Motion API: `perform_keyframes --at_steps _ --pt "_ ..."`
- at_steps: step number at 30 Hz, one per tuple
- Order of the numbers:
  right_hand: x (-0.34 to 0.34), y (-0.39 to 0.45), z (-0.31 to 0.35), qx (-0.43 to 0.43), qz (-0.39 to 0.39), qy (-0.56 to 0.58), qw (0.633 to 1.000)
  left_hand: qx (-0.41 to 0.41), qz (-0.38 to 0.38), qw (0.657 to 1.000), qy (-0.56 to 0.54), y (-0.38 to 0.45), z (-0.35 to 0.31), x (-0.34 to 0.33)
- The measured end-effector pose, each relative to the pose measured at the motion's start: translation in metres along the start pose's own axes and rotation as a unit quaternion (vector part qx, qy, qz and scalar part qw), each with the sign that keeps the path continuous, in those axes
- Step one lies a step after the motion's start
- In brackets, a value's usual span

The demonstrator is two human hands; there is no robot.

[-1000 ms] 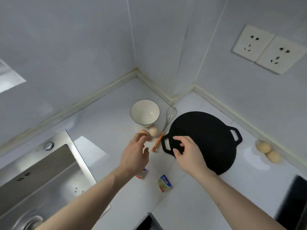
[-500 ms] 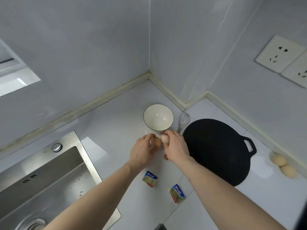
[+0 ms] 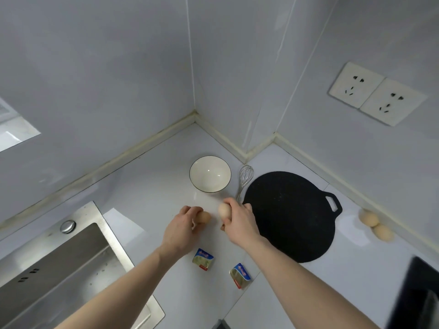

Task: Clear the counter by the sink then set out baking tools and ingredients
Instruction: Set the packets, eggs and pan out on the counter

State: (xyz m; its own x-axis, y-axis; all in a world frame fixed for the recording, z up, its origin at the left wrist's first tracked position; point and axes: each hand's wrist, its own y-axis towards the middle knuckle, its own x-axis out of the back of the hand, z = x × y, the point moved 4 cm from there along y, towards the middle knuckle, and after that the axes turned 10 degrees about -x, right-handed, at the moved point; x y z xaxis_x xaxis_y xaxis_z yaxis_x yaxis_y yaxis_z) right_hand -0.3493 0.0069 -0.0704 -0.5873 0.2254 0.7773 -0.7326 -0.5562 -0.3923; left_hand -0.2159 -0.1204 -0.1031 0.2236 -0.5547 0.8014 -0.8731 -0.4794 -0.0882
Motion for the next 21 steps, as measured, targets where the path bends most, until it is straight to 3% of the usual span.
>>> perform_keyframes --at_steps 5,11,21 --pt "0.041 -0.044 -0.054 -0.071 -0.045 0.129 0.988 0.001 -0.010 0.994 -0.105 -0.008 -0.068 -0.001" --pt "0.108 -0.088 -0.168 -0.169 -0.151 0.202 0.953 0.008 0.105 0.960 -0.261 0.019 -0.189 -0.065" --pt "0.161 -0.108 -0.317 -0.334 -0.213 0.244 0.885 -0.055 0.223 0.964 -0.136 0.069 -0.336 -0.185"
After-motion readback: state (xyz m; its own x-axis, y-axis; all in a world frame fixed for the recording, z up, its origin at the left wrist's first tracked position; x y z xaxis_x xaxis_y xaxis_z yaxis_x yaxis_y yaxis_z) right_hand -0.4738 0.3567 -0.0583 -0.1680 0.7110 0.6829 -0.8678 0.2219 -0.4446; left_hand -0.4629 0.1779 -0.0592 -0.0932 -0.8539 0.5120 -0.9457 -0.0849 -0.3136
